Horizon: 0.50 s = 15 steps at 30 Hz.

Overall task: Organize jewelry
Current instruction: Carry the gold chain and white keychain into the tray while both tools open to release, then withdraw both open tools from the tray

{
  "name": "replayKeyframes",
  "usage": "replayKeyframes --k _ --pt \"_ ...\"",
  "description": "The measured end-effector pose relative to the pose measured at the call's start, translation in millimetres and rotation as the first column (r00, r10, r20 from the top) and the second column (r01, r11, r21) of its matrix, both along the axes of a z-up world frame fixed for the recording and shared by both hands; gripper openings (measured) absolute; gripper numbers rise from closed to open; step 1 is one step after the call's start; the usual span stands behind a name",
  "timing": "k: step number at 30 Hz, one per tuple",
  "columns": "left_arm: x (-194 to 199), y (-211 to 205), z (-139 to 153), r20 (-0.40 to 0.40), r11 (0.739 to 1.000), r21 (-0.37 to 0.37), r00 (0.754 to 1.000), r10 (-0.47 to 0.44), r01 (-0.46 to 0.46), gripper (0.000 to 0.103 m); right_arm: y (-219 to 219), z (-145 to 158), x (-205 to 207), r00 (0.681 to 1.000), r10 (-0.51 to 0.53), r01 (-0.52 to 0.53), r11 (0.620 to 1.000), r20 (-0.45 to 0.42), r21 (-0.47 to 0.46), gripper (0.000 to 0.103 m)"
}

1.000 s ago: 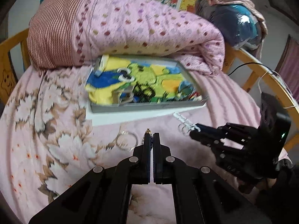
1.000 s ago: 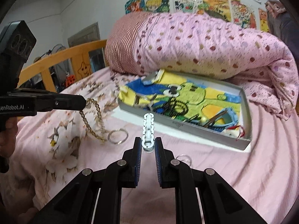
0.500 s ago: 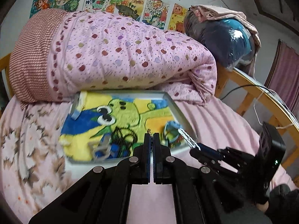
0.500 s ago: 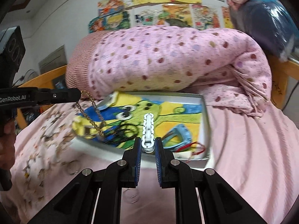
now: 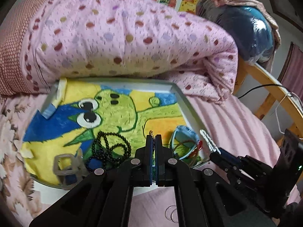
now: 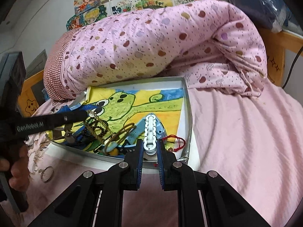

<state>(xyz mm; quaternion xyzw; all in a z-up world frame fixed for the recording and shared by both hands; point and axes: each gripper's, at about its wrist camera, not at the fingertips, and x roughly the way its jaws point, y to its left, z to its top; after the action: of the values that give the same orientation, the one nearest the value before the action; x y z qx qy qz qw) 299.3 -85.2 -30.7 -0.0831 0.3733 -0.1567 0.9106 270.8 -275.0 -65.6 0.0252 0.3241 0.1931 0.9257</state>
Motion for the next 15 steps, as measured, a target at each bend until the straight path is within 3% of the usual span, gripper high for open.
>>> replayKeyframes --k 7,15 --pt "7 -1 -31 -0.074 1.000 0.012 0.997 0.003 -0.003 0.000 0 -7 7 0.999 -0.001 0.001 1.000 -0.034 0.015 0.014" --pt "8 -2 -41 -0.110 1.000 0.022 0.994 0.007 -0.004 0.000 -4 -8 10 0.999 -0.022 0.022 1.000 -0.048 0.018 0.015"
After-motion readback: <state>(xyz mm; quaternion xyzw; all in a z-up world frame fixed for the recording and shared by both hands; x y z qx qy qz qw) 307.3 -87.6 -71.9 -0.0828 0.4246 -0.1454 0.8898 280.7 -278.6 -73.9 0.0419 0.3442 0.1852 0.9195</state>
